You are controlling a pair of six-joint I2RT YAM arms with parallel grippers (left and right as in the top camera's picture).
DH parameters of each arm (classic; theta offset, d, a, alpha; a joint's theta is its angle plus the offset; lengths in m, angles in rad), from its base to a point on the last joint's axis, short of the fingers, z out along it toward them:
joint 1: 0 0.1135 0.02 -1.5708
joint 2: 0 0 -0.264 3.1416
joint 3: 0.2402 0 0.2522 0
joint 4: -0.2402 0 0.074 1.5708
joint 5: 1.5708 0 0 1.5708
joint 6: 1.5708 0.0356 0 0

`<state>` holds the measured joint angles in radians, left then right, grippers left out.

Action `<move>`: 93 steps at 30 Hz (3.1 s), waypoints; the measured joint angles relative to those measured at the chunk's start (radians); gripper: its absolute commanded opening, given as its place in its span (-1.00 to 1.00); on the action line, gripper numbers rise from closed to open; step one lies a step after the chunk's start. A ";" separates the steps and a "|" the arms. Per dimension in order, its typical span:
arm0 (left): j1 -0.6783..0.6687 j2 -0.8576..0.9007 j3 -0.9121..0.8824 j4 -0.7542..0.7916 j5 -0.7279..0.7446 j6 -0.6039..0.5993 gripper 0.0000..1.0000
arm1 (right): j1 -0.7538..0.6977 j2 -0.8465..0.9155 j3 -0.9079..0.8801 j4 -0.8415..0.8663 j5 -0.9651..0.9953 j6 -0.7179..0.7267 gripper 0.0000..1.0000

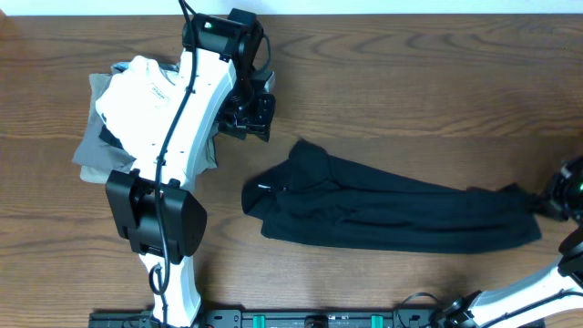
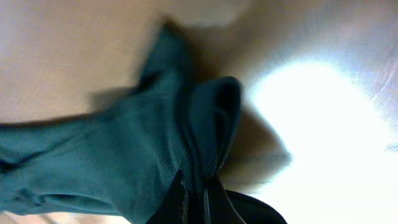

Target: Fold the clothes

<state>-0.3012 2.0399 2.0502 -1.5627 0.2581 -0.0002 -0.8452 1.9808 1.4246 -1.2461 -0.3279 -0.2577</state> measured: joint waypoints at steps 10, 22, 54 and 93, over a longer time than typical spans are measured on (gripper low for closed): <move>0.000 -0.066 0.000 0.000 0.000 0.000 -0.04 | 0.288 -0.167 0.019 -0.097 -0.039 0.023 -0.97; 0.034 -0.329 0.002 0.068 -0.002 0.000 0.26 | 0.831 -0.177 0.010 -0.102 -0.027 0.055 -0.98; 0.071 -0.419 -0.139 0.040 -0.007 -0.029 0.52 | 0.780 -0.228 -0.210 0.125 0.049 0.225 0.65; 0.069 -0.401 -0.780 0.597 0.181 -0.183 0.96 | 0.532 -0.233 -0.530 0.794 -0.145 0.645 0.16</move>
<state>-0.2321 1.6386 1.2701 -0.9661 0.4393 -0.1833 -0.3134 1.7473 0.8948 -0.4519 -0.4725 0.3874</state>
